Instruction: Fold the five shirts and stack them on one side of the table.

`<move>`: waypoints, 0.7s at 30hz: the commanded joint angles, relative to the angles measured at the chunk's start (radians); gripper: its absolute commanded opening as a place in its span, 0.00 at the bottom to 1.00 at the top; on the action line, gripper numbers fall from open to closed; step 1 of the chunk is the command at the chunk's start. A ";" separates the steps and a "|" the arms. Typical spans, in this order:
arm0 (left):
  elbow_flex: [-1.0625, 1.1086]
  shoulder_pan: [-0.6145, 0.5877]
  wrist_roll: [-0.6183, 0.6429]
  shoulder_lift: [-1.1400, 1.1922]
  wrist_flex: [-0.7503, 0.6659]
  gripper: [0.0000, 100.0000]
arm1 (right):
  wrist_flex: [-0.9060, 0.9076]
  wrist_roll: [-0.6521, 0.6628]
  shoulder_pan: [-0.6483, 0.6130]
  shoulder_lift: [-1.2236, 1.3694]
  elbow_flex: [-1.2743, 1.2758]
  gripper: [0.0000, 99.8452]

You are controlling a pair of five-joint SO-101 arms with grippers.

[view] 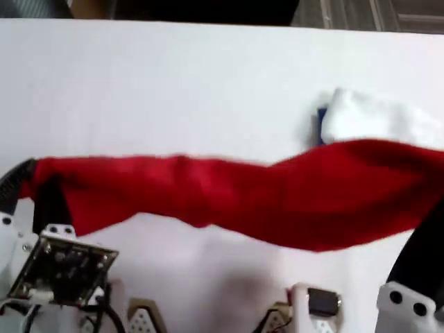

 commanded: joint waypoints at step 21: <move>0.091 -0.006 -0.054 0.967 -0.624 0.03 | -0.473 -0.086 -0.050 0.823 0.456 0.02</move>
